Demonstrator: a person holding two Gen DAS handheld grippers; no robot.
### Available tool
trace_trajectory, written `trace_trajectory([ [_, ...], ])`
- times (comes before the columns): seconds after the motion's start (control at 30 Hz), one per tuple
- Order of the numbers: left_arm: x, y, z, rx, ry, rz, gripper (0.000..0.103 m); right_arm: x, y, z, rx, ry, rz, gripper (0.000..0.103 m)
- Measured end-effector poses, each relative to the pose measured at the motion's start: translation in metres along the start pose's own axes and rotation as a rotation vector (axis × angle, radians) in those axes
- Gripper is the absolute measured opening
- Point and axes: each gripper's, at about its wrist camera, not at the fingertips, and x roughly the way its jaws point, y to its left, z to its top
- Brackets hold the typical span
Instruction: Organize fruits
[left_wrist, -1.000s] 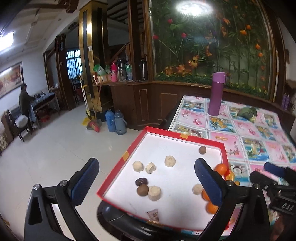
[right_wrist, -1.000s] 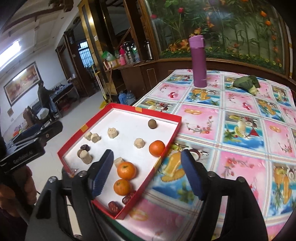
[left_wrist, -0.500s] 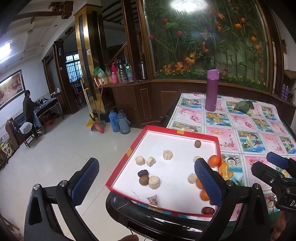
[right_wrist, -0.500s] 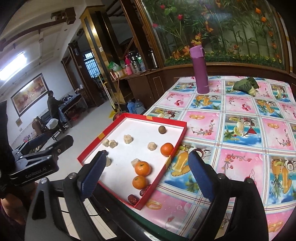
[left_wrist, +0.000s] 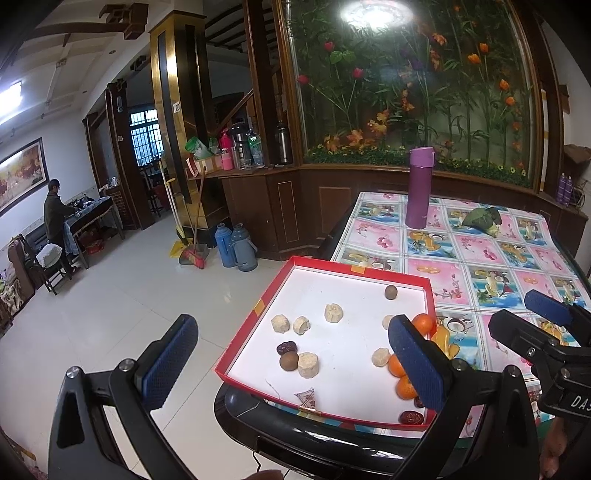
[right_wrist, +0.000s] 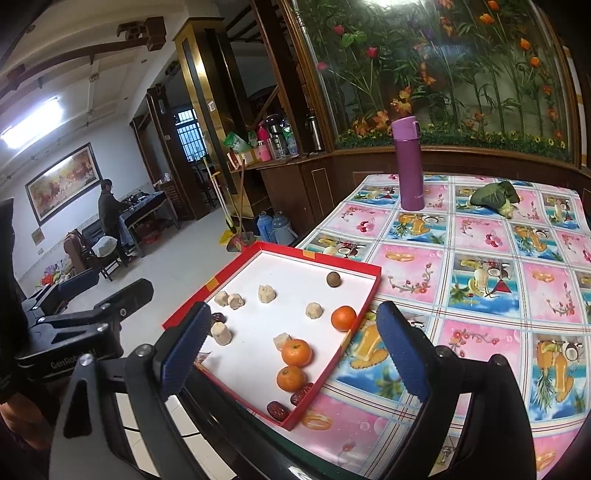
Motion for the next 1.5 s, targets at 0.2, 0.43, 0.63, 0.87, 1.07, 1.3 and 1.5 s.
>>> trace_trajectory([
  [0.2,0.000,0.004,-0.004,0.008,0.009,0.007,0.103,0.002,0.008,0.002,-0.014,0.002,-0.002,0.091],
  [0.43,0.003,0.010,-0.011,0.008,0.025,0.024,0.103,0.010,0.011,-0.001,-0.016,0.024,-0.001,0.091],
  [0.63,0.006,0.015,-0.014,0.000,0.042,0.007,0.103,0.018,0.013,-0.003,-0.014,0.045,-0.010,0.091],
  [0.87,0.007,0.016,-0.015,-0.004,0.041,-0.002,0.103,0.024,0.020,-0.003,-0.022,0.053,-0.026,0.091],
  [1.07,0.012,0.021,-0.019,0.005,0.046,-0.018,0.103,0.029,0.026,-0.004,-0.020,0.059,-0.040,0.091],
  [1.3,0.017,0.026,-0.021,0.003,0.050,-0.027,0.103,0.032,0.029,-0.005,-0.017,0.061,-0.060,0.091],
  [1.5,0.024,0.033,-0.021,-0.005,0.058,-0.034,0.103,0.038,0.033,-0.006,-0.016,0.070,-0.063,0.091],
])
